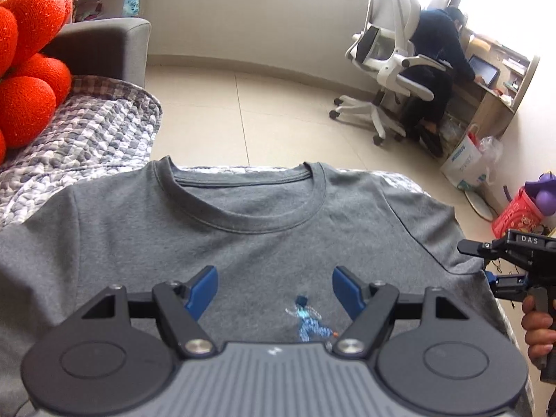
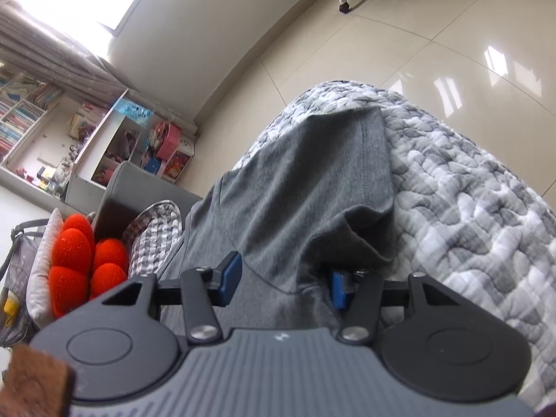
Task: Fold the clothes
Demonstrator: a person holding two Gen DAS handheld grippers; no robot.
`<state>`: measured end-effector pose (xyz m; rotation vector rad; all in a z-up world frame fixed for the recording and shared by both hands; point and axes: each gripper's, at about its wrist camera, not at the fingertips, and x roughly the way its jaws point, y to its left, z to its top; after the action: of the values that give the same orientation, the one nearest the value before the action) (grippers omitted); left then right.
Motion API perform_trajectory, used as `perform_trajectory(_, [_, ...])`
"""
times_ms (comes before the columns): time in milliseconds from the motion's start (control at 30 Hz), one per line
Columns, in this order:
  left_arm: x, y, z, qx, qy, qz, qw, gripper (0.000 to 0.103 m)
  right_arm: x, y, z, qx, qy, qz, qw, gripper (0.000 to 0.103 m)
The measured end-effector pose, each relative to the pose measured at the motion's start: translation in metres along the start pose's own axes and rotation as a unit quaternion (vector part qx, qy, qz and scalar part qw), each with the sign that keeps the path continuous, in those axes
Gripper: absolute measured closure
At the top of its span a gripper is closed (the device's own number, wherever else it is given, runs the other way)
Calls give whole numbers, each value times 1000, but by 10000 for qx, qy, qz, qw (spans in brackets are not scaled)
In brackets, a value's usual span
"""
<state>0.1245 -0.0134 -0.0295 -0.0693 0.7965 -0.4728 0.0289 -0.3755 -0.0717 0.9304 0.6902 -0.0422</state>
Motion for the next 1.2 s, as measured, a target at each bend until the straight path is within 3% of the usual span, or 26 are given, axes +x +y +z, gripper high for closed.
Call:
perform_trajectory(67, [6,3,-1,-35,-142,34,9999,29,0,0,-3,-14,-142,-57,9999,51])
perform_trajectory(233, [19,5,-7,-103,-228,-152,9996,29,0,1,-9,-54,-415,-280,9987,75])
perform_trajectory(333, [24,2,-13,8,-224,-238,9995,29,1,3,-10,-101,-534,-376,9978,83])
perform_trajectory(600, [31,4,-18,77,-159,-358,9992,29,0,36,-17,-755,-869,-483,9922,93])
perform_trajectory(933, [27,13,-13,-140,-55,-522,9985,29,26,94,-45,-2101,-405,-831,9733,96])
perform_trajectory(1200, [25,28,-7,-402,-36,-513,9979,31,46,132,-72,-2982,208,-677,9519,96])
